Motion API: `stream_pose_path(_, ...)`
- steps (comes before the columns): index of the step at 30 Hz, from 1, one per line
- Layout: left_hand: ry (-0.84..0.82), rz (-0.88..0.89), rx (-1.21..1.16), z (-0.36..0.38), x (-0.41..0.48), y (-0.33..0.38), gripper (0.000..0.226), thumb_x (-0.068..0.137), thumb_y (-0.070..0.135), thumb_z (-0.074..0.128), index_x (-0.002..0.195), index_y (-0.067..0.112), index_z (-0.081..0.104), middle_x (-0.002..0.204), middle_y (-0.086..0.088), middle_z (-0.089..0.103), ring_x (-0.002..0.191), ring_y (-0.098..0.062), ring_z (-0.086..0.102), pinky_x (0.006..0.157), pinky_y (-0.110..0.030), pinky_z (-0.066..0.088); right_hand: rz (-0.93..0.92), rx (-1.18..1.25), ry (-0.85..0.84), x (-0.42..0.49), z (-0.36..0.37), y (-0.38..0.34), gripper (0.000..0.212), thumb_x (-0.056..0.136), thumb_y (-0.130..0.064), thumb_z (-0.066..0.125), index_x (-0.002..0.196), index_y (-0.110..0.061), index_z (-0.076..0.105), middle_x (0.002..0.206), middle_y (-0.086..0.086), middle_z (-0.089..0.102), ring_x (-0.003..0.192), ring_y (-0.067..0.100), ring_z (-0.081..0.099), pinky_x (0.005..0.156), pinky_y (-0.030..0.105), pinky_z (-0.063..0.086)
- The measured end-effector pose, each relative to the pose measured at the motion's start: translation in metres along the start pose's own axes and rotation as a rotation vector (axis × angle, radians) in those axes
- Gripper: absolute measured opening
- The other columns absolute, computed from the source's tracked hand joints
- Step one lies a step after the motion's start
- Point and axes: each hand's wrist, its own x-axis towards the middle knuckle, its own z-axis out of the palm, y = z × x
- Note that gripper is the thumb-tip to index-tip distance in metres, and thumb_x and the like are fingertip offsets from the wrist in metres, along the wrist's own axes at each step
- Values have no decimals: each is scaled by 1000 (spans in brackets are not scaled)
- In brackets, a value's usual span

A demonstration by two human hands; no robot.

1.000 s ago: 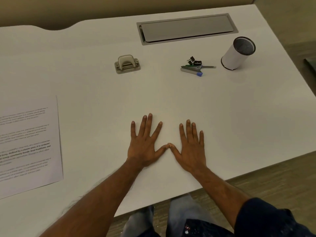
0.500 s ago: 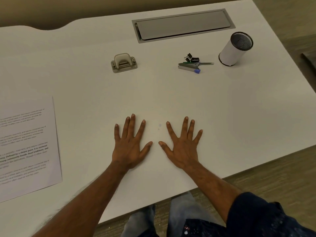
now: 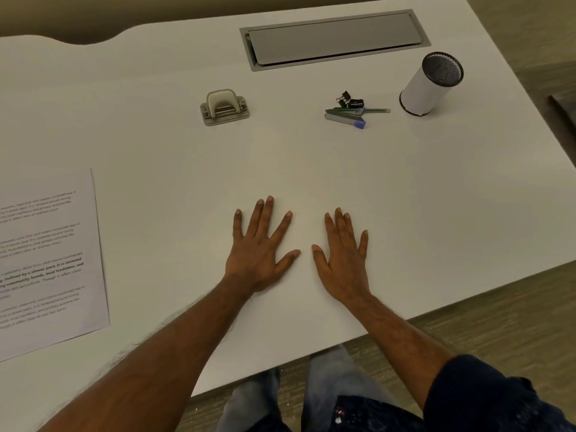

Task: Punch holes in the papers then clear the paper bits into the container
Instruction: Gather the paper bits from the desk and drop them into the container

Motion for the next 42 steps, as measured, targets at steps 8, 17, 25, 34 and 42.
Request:
stream_pose_path(8, 13, 22, -55, -2, 2, 1, 76, 93, 71, 15, 156, 31, -2, 163, -9, -15, 151, -24, -13, 118, -58, -5, -50, 308, 79, 9, -6, 6, 54, 97, -28, 44, 148, -17, 33, 159, -2, 24, 149, 11, 8, 123, 42, 6)
stream_pose_path(17, 28, -6, -103, 1, -13, -10, 73, 96, 67, 19, 156, 30, 3, 164, -8, -8, 151, -23, -9, 119, -56, -2, -317, 43, -93, 27, 1, -4, 56, 98, -37, 44, 149, -20, 31, 161, 3, 17, 150, 16, 3, 123, 40, 7)
stream_pose_path(25, 224, -128, -283, -2, -10, 2, 45, 98, 52, 43, 134, 29, 58, 154, -6, 38, 144, -25, 30, 117, -53, 16, -153, 247, 87, 32, 11, -17, 37, 91, -38, 61, 125, -23, 64, 148, 1, 45, 142, 20, 31, 118, 37, 20)
stream_pose_path(34, 396, -360, -511, -1, 8, 10, 17, 88, 46, 66, 98, 38, 77, 134, 11, 57, 128, -15, 45, 107, -33, 19, -149, 318, 173, 52, 7, -18, 14, 84, -38, 67, 93, -31, 77, 123, -11, 61, 122, 13, 46, 105, 30, 29)
stream_pose_path(42, 354, -354, -501, -5, 8, 10, 13, 88, 43, 66, 94, 39, 77, 135, 13, 55, 128, -16, 42, 106, -33, 17, -200, 210, 167, 52, 7, -22, 8, 86, -23, 65, 86, -22, 73, 102, -2, 59, 99, 20, 53, 94, 35, 36)
